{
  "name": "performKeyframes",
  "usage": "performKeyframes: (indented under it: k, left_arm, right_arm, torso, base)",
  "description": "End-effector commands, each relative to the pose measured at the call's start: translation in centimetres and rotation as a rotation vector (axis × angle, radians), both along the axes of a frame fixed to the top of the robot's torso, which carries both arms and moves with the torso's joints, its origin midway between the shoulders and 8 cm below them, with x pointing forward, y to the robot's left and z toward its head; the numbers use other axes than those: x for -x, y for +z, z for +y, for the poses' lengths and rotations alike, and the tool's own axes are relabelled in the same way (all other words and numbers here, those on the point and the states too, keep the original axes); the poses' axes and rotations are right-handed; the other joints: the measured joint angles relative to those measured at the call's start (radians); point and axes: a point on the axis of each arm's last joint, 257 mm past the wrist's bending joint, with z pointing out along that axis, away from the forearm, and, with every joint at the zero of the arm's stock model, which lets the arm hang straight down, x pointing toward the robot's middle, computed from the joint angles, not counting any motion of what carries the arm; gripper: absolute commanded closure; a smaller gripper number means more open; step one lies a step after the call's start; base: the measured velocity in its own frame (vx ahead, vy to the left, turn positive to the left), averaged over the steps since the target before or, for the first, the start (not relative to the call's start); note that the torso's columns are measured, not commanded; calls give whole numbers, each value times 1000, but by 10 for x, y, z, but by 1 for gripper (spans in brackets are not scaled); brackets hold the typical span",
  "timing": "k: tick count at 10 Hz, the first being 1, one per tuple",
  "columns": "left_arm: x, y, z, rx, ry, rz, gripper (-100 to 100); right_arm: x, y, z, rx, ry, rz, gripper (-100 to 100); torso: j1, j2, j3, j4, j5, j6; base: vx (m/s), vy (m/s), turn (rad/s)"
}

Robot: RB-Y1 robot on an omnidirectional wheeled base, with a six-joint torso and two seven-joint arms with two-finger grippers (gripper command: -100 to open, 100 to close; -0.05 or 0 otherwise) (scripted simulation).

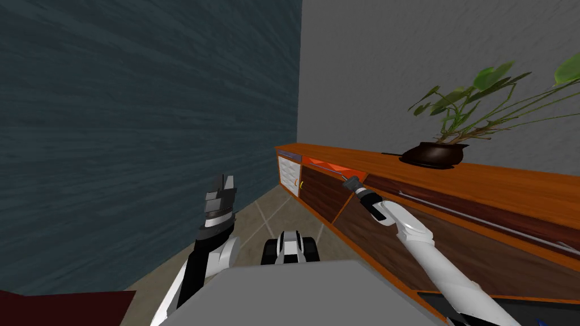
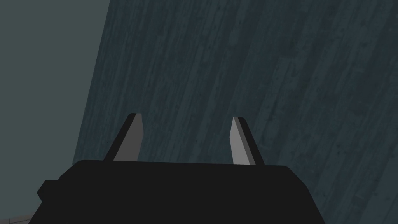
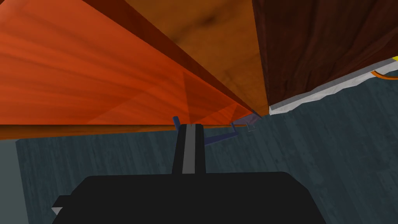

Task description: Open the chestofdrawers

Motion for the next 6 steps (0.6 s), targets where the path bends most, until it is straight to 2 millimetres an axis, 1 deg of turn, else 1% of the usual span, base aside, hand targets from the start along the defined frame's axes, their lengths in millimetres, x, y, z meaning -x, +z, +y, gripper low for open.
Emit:
performKeyframes:
  k: [1, 2, 3, 4, 6]
  left_arm:
    - [0, 0, 0, 0, 0, 0, 0]
    - [0, 0, 0, 0, 0, 0, 0]
    - [0, 0, 0, 0, 0, 0, 0]
    - [0, 0, 0, 0, 0, 0, 0]
    - [0, 0, 0, 0, 0, 0, 0]
  right_arm:
    - [10, -2, 44, -3, 111, -1, 100]
    - [14, -3, 60, -6, 150, 1, 100]
    - [10, -2, 50, -3, 123, 1, 100]
    - [11, 4, 50, -15, 124, -23, -100]
    - [14, 13, 45, -27, 116, -61, -100]
  torso:
    - [-1, -2, -1, -1, 0, 0]
    - [-3, -2, -1, -1, -1, 0]
    - [-1, -2, -2, -1, 0, 0]
    - [-3, 3, 1, 1, -1, -1]
    - [2, 3, 2, 4, 3, 1]
  base:
    - [178, 38, -357]
    - [202, 69, -391]
    - [93, 46, -81]
    - [71, 56, -75]
    - [112, 93, -141]
